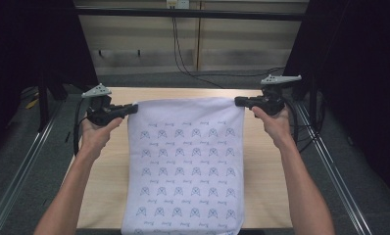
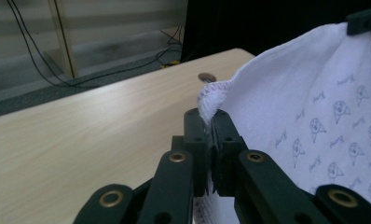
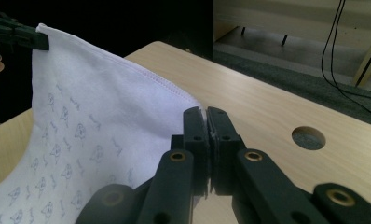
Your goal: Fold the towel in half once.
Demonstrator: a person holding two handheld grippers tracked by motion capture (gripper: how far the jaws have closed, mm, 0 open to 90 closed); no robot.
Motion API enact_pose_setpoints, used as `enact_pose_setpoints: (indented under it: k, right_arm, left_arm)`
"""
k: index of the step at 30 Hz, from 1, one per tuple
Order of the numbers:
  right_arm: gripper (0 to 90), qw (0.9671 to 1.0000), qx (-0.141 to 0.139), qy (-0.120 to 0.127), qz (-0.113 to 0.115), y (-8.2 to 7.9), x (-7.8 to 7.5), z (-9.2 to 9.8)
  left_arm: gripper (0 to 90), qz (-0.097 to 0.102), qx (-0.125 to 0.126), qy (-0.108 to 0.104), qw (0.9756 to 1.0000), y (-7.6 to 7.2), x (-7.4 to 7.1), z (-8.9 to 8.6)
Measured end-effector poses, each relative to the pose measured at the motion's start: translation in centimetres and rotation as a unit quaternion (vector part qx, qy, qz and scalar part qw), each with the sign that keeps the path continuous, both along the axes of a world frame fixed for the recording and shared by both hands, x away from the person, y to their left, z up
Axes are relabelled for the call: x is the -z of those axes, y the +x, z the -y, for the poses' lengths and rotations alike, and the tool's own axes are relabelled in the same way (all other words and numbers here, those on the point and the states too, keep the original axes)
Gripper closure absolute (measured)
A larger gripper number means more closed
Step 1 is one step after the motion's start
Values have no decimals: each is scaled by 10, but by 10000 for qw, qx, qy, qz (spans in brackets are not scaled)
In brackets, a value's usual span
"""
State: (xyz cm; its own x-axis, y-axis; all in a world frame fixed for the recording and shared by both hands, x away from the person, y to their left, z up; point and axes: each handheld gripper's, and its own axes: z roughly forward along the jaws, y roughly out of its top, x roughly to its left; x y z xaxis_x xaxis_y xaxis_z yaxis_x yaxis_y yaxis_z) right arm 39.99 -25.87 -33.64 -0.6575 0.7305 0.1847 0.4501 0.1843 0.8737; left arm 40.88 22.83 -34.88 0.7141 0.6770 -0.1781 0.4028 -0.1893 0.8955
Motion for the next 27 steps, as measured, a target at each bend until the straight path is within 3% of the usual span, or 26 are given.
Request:
enact_pose_setpoints:
  k: [2,8,10,12,18,20,22,24,27]
  right_arm:
    - [878,9999,34,109,62,2,-7,2]
    - [877,9992,124,155,346,6,-40,7]
    - [878,9987,146,238,427,7,-49,11]
    - [878,9982,191,273,501,8,-57,14]
    - [878,9962,298,403,706,9,-75,20]
    - [878,9962,276,409,721,5,-75,21]
    - [878,9963,199,492,676,-1,-68,23]
    - [878,9972,141,427,600,-9,-60,24]
    - [879,9986,83,308,418,-26,-46,27]
  left_arm:
    - [870,81,35,-137,9999,1,-10,0]
    - [869,432,51,-239,9988,2,-43,5]
    - [869,547,68,-435,9975,-2,-50,5]
    - [869,662,66,-393,9970,-3,-55,7]
    - [869,733,45,-390,9965,0,-75,16]
    - [869,762,207,-292,9965,-6,-74,22]
    - [869,693,305,-405,9963,-11,-67,23]
    - [869,645,332,-258,9970,-16,-58,22]
    - [869,531,348,-300,9975,-25,-43,15]
